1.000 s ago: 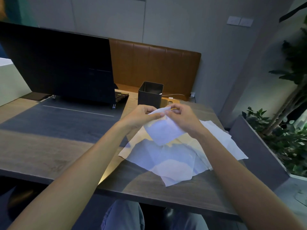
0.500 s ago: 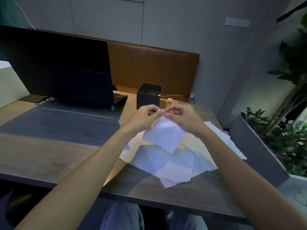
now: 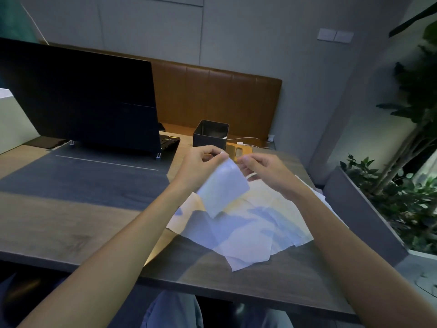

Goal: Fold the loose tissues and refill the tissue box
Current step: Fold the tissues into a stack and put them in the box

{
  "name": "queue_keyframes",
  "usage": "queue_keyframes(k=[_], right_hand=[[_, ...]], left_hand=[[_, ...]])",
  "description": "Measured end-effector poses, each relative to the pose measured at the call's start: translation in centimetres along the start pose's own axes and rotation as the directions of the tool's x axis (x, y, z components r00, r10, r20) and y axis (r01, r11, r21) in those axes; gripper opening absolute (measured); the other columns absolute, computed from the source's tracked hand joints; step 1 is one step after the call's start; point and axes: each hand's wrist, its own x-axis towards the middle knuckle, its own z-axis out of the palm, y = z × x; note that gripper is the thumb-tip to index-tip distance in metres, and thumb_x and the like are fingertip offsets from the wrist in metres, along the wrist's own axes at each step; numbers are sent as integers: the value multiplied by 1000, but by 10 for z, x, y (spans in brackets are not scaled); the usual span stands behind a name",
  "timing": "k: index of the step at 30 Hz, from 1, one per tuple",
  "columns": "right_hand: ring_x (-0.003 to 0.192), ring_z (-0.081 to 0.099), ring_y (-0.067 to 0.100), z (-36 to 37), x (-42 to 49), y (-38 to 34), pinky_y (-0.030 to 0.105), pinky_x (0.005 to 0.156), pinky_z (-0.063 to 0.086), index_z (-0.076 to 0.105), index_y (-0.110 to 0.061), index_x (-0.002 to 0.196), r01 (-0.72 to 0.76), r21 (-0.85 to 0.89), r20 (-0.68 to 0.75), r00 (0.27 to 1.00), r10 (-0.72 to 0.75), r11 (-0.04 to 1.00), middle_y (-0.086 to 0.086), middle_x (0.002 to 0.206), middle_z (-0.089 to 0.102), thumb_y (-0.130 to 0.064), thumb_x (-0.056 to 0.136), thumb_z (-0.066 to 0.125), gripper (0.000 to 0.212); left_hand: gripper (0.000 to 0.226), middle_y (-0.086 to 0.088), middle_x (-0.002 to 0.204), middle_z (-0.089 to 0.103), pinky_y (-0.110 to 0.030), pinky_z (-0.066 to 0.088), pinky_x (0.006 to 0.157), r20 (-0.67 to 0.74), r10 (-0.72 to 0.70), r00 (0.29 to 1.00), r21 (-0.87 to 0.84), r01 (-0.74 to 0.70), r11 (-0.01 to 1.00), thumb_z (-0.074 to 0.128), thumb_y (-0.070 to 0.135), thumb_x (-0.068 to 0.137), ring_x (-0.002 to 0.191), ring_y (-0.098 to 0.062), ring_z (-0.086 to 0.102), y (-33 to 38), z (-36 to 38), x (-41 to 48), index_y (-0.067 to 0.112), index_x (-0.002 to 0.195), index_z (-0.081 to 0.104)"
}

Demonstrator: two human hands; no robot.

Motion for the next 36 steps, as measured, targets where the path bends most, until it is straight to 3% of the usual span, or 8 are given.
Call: queue_keyframes(k=[5,10,16,20,24,27,31,36], right_hand=[[84,70,9,11,0,-14,21,69,54,78,-24,98,57,19,19,998,-57,998,-8,89,74,-39,95,66,19],[77,70,17,5,-10,1,29,68,51,79,-22,93,18,60,-35,999,-16,998,-1,86,77,-37,93,70,17],[82,69,20,2,-18,-6,27,67,50,79,-23,97,48,0,-16,999,-48,999,-1,86,75,-41,93,68,21],[77,69,21,-4,-22,-16,28,65,49,79,-20,96,77,-20,5,997,-77,997,3,86,76,-35,94,69,18],[62,62,10,-16,-31,-18,19,59,50,78,-9,95,79,13,-27,997,-78,997,6,75,74,-23,95,69,17],[58,61,15,-19,-36,-13,25,62,55,77,-6,98,59,59,-45,997,-57,996,12,70,71,-20,96,67,17],[70,67,20,-15,-40,-8,34,73,58,76,-8,99,29,154,-128,992,-10,988,12,80,74,-24,98,66,19],[94,74,19,6,-43,-10,29,82,61,73,-12,112,-63,211,-7,998,66,975,2,102,78,-33,96,68,27]], left_hand=[[16,9,85,75,-19,54,70,12,14,1000,-24,-14,1000,66,27,98,85,-6,68,7,1,4,21,98,80],[20,7,60,64,-28,50,56,-49,18,999,84,-14,996,59,32,101,55,-8,60,4,-13,1,24,89,72],[24,8,99,72,-24,54,78,234,-48,971,129,18,992,64,42,96,96,-11,66,21,0,-4,24,109,74],[20,7,92,74,-16,44,67,112,-50,992,69,42,997,63,32,99,90,-8,65,29,6,-9,22,101,80],[16,15,92,74,-23,49,79,-33,-98,995,-83,95,992,67,31,97,92,1,64,31,0,-5,22,100,81],[14,20,92,75,-27,53,80,-109,-140,984,-103,129,986,70,40,93,96,-1,65,27,-9,-5,31,95,81],[12,23,88,75,-33,57,80,-137,-189,972,-183,163,970,71,42,90,91,-1,69,24,-13,-10,37,86,81],[14,16,86,76,-42,60,87,-134,-251,959,-318,198,927,70,35,93,96,-15,70,25,-3,-15,26,97,81]])
